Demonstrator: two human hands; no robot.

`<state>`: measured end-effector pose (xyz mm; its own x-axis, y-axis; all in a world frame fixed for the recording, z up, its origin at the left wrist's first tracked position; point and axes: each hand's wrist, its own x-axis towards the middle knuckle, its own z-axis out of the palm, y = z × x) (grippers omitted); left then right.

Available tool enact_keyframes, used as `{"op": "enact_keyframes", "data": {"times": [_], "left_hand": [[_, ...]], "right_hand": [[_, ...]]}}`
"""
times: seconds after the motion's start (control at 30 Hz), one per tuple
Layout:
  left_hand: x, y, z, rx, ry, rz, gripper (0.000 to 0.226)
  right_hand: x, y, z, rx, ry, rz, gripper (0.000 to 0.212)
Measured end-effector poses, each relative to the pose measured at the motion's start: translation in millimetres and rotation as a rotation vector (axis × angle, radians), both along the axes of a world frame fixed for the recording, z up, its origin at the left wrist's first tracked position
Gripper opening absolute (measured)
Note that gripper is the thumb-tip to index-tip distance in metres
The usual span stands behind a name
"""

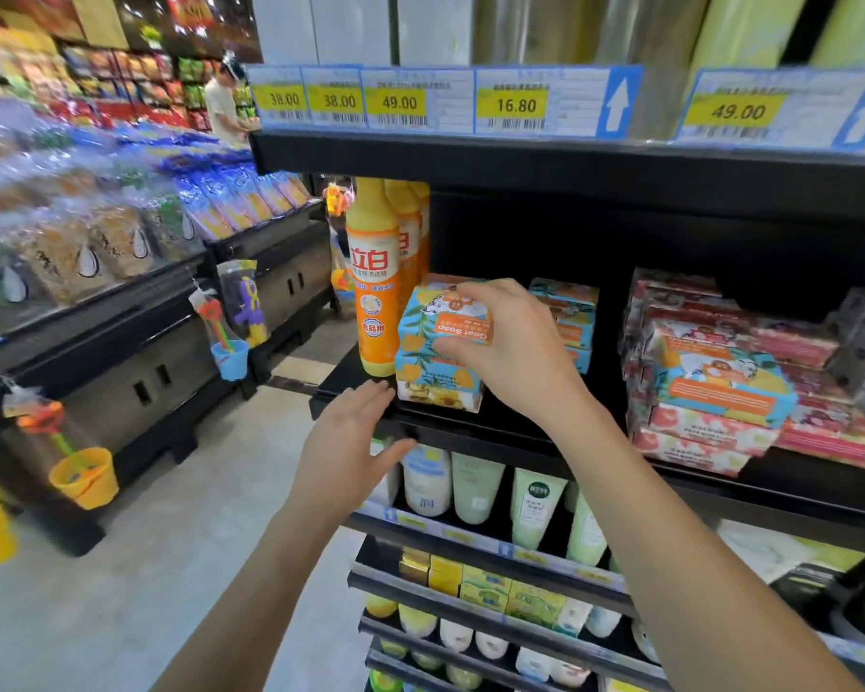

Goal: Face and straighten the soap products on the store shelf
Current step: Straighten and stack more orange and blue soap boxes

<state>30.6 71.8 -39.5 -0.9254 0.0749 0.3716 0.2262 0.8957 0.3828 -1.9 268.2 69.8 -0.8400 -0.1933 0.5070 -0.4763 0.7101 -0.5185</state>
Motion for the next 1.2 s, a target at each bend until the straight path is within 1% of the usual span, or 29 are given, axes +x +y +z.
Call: {"op": "enact_keyframes", "data": {"times": [0.17,0.27,0.37,0.5,0.6,0.7,0.77,0.97,1.1,1.2], "left_hand": [[-5,-2,-14,0.023,0.062,0.000,0.068],[-6,-2,-16,0.044,0.083,-0.011,0.067],[-8,-3,-17,0.049,0.075,-0.016,0.067],[-11,-5,-21,0.049,0.076,-0.031,0.068],[-12,-5,-23,0.053,0.085,-0.033,0.068],[-12,-5,-25,0.056,0.081,-0.035,0.071],[-12,-5,-25,0.060,0.079,-0.040,0.072],[-13,-5,-25,0.053,0.098,-0.027,0.068],[-12,-3,-23,0.070,0.098,-0.017,0.068],[-13,-4,-24,0.072,0.098,-0.017,0.069]], "right_hand": [[-8,-6,-9,0.063,0.020,-0.019,0.062],[-10,-6,-16,0.079,0.076,-0.027,0.053],[-10,-4,-19,0.066,0.098,-0.038,0.049],[-6,-1,-21,0.028,0.098,-0.016,0.050],[1,7,-22,-0.092,0.113,-0.024,0.048],[0,24,-24,-0.255,0.126,-0.127,0.044],[-8,37,-28,-0.277,0.102,-0.208,0.043],[-40,62,-41,-0.182,-0.061,-0.352,0.051],[-56,66,-47,-0.183,-0.094,-0.390,0.062],[-66,69,-48,-0.232,-0.135,-0.397,0.072]]}}
